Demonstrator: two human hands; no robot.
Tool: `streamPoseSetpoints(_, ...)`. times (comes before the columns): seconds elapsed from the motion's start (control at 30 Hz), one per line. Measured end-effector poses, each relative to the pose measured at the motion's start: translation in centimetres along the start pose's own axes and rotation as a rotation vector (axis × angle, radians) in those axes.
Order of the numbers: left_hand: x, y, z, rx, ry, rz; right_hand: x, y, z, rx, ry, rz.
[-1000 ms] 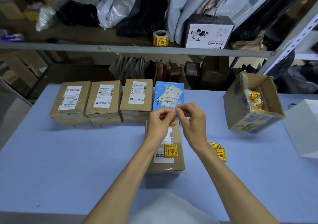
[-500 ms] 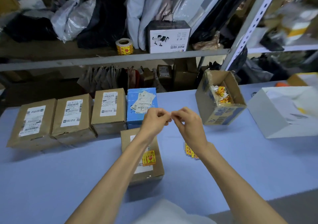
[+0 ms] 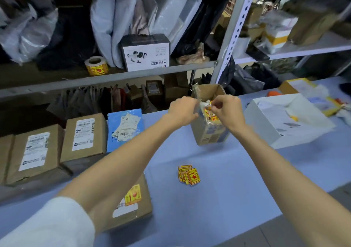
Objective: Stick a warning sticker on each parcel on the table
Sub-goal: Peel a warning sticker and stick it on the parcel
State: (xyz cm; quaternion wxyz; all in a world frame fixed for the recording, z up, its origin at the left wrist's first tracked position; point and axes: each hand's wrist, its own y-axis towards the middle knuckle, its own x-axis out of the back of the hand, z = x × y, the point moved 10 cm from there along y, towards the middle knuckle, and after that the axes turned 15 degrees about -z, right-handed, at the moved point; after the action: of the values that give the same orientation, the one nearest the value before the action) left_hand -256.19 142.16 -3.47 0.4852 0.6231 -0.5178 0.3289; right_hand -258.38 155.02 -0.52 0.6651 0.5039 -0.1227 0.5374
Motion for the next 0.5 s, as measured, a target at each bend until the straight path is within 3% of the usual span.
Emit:
streamPoseSetpoints(0.27,-2.3,5.2,-0.4,-0.017,0.085,0.062,-4.1,4.8,-5.9,-0.118,-0.144,0.101)
streamPoseSetpoints(0.37,-2.3,4.7,1.7,0.038,0.044,0.063,-4.9,3.9,-4.6,-0.080,-0.113,0.119)
streamPoseSetpoints(0.5,-2.0,1.1,8.3,0.248,0.002,0.064,-8.2,1.3,0.9,0.036,0.006,0.272)
